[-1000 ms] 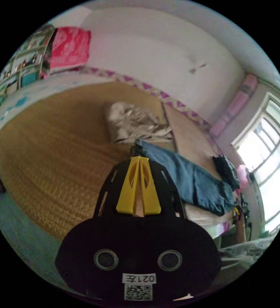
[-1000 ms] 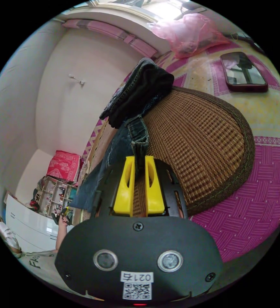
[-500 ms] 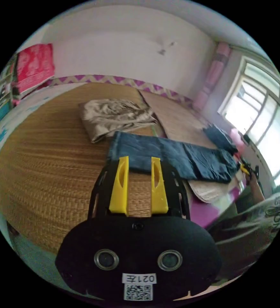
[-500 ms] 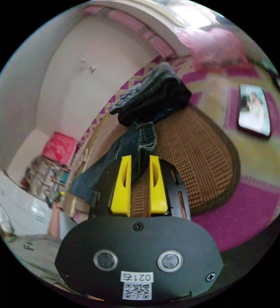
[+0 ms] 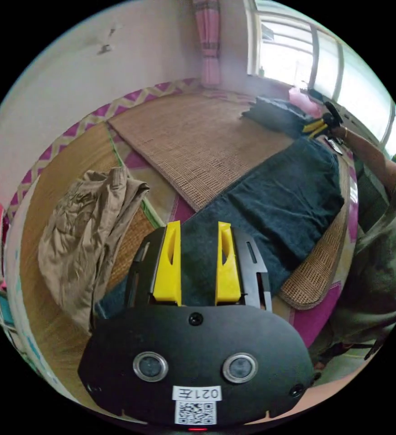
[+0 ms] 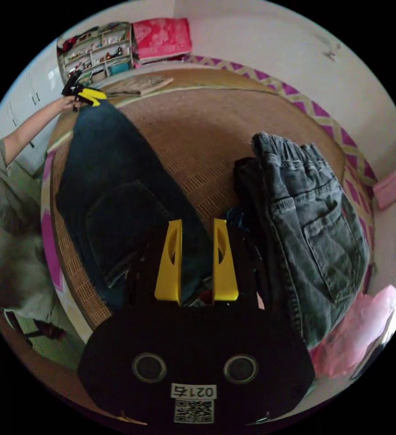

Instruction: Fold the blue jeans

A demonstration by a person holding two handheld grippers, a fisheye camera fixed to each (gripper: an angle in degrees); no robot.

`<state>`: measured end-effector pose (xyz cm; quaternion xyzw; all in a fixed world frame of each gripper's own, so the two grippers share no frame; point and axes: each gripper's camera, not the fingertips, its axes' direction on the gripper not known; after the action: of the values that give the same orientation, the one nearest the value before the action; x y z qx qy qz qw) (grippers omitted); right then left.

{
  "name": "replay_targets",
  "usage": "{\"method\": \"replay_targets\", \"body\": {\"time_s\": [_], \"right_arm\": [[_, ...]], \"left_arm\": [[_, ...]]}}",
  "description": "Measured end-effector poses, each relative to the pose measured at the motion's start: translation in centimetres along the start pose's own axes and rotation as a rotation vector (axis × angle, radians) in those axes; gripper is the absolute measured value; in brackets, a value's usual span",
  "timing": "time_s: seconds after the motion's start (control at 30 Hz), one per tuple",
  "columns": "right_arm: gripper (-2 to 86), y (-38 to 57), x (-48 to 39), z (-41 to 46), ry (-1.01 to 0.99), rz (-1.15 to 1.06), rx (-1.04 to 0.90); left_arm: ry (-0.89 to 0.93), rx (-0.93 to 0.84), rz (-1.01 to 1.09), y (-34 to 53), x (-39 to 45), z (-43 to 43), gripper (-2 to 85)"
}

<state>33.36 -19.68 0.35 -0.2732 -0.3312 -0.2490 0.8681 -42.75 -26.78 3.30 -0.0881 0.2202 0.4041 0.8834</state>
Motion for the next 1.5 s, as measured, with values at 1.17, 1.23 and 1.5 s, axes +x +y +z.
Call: {"method": "replay_targets", "body": {"time_s": [1.17,1.23,1.5], "right_arm": [[-1.0,20.5,-32.0,-9.7,0.018,-0.096,0.277],[-1.0,21.1,-31.9,-6.1,-0.024,-0.045,0.204],[0.1,21.0,-29.3,-7.0,-0.117,-0.021,0.107]], "left_arm": [[0.053,0.307,0.018,27.5,16.5,-13.8,-0.9],[0.113,0.267,-0.069,29.5,16.2,-10.6,-1.0],[0.221,0.327,-0.244,34.4,14.5,-9.5,-1.0]]}}
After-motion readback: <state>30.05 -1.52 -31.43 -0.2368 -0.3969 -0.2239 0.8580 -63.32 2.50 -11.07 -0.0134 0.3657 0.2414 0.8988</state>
